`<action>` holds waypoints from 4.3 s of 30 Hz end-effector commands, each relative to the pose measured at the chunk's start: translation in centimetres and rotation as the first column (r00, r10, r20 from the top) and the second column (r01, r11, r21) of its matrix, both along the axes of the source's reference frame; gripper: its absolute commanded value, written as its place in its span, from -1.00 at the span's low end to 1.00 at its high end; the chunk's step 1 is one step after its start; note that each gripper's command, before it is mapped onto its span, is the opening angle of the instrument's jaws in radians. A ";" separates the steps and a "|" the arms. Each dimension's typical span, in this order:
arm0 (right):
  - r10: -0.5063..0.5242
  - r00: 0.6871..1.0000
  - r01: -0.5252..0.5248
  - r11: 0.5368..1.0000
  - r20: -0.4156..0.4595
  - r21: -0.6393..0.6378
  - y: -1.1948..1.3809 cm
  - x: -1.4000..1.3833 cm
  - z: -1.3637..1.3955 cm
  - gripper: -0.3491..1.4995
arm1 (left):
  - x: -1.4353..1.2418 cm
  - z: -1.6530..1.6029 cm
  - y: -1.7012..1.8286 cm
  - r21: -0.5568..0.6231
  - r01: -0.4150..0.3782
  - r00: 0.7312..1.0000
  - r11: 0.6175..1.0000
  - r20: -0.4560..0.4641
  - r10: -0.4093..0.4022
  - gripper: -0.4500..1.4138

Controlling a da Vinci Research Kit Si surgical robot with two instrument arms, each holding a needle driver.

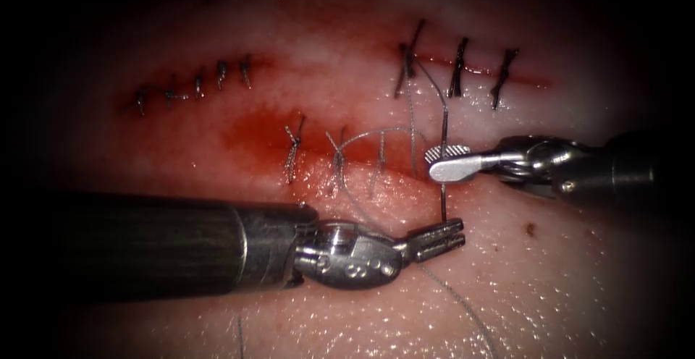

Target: Wound Closure

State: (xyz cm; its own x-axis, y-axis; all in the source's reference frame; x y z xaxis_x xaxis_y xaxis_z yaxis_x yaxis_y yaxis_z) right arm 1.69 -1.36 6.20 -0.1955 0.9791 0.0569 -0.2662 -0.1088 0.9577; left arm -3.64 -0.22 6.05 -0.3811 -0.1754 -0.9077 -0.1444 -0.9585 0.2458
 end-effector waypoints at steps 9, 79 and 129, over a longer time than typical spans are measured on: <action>0.062 0.987 -0.062 0.998 0.148 -0.004 0.03 0.05 0.10 -1.00 | -0.06 0.04 -0.07 -0.010 -0.032 0.999 0.999 -0.003 0.032 -1.00; 0.196 0.970 0.107 0.180 0.143 -0.978 0.44 0.02 0.48 -1.00 | 0.13 1.90 0.70 0.740 -0.131 0.709 0.659 -0.395 0.584 0.03; 0.110 0.935 0.341 -0.006 0.338 -0.940 0.10 0.19 0.95 -1.00 | 0.37 1.07 0.76 0.614 0.036 0.811 0.788 -0.479 0.336 0.28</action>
State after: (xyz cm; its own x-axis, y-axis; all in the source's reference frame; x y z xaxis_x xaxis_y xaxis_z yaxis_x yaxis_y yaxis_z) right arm 1.81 -1.21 7.09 0.1466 0.0280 -0.9888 -0.3845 0.9226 -0.0309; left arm -3.21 0.52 6.96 -0.8362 0.2223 -0.5014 -0.0431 -0.9380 -0.3440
